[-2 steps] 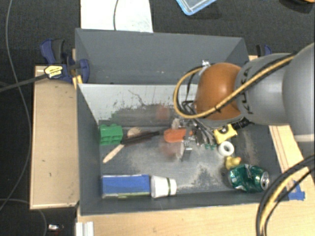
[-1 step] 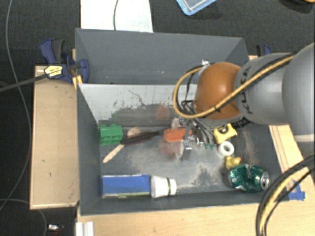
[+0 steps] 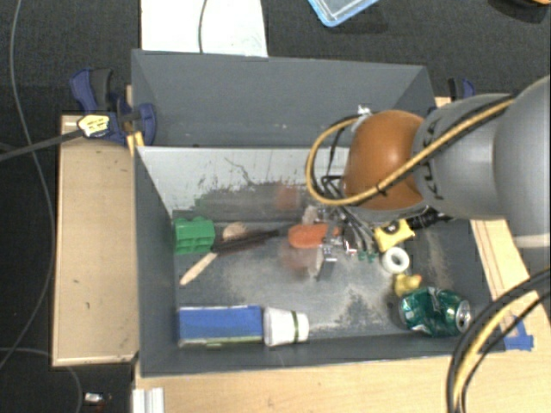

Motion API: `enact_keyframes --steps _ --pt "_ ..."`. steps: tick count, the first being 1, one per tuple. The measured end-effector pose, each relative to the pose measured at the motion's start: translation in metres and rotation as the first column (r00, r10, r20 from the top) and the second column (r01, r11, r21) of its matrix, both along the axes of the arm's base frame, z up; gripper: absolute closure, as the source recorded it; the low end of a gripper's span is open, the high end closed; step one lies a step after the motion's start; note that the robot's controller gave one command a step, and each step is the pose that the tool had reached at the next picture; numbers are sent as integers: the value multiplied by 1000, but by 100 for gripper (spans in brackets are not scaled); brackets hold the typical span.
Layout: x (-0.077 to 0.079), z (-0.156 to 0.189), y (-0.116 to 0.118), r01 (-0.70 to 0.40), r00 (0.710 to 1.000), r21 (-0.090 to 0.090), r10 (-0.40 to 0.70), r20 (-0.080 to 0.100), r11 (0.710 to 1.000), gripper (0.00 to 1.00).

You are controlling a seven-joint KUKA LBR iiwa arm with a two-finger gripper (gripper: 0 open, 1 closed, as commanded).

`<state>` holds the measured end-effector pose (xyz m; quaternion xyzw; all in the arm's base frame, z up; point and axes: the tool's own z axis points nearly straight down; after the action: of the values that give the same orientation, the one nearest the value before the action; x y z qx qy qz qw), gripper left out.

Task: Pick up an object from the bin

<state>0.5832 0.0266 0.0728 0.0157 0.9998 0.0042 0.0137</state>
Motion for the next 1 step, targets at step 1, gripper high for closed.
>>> enact_keyframes --steps 1 --pt "-1 0 -2 -3 1000 0 3 1 1000 0"
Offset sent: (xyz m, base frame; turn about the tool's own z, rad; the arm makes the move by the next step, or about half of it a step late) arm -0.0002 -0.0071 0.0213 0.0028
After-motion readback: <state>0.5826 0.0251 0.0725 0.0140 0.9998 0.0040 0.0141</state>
